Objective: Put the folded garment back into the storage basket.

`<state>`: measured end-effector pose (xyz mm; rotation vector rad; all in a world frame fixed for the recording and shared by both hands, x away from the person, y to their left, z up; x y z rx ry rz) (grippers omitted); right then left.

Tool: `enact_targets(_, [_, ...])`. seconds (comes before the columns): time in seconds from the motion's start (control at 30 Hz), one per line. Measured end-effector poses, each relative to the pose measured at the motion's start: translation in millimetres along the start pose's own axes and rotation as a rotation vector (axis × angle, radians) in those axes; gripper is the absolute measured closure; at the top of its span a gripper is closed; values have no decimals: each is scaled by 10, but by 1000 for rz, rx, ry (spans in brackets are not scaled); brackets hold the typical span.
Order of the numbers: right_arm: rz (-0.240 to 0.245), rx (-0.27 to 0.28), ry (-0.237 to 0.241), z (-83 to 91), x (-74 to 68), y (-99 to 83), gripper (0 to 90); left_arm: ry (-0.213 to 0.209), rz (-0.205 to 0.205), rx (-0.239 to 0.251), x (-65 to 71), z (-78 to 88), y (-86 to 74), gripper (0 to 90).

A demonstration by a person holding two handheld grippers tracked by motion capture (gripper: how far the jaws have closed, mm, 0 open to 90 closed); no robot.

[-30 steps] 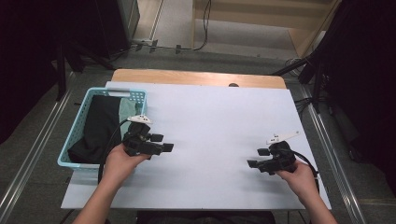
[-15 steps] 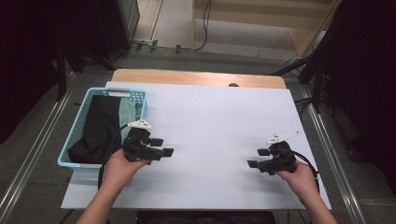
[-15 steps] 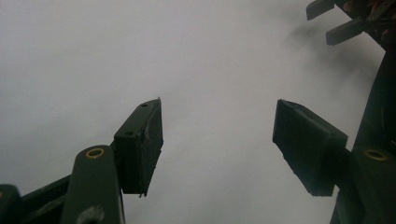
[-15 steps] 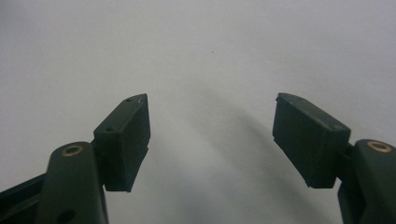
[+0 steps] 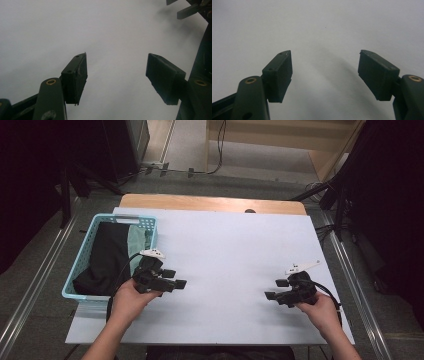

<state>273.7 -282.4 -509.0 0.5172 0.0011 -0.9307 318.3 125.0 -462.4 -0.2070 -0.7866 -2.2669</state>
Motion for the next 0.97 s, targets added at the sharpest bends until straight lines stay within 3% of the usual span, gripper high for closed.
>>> enact_targets(0.87, [7, -15, 3, -31, -8, 4, 262, -4, 4, -22, -1, -20, -3, 344])
enact_targets(0.97, [6, -15, 1, -31, -6, 4, 262, 23, -7, -33, 12, -33, -1, 344])
Point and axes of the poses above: each handheld gripper's, and its own axes: z roughly backward along the jaws, y roughly out of its top, x roughly to its right, the point moved 3 cm from there along -z, roughly forward along the jaws, and after that the axes turned 10 degrees about -x, right-handed, at the moved point
